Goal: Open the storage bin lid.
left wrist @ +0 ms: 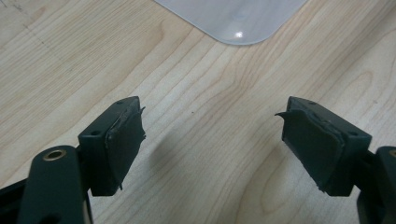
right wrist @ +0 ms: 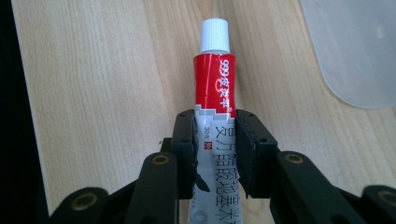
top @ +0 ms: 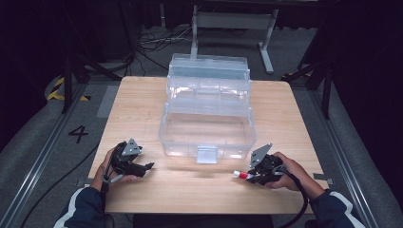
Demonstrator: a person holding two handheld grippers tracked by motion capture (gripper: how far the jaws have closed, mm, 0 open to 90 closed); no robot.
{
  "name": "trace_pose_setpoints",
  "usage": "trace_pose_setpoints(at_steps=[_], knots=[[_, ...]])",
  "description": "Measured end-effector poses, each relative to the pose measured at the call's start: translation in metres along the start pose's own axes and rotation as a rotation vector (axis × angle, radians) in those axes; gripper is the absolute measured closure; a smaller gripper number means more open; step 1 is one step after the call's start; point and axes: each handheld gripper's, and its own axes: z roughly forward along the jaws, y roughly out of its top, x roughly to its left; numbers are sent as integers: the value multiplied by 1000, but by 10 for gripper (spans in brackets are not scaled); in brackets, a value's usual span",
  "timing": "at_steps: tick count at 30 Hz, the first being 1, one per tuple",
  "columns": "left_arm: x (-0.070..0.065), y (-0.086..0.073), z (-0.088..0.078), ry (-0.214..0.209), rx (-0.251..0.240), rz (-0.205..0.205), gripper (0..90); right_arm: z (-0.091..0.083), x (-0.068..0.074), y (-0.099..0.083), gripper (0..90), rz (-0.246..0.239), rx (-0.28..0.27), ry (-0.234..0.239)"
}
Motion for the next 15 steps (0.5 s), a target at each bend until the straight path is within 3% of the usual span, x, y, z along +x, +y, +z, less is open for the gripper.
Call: trace_pose_setpoints(at_steps=[8, 12, 15], knots=[[2, -5, 2, -12, 8, -12, 193, -10, 0, -1, 711, 5, -30, -21], [5, -10, 3, -25, -17, -65, 173, -14, 1, -2, 711, 7, -41, -25], [4, -12, 3, -23, -22, -71, 164, -19, 1, -3, 711, 8, -52, -29]])
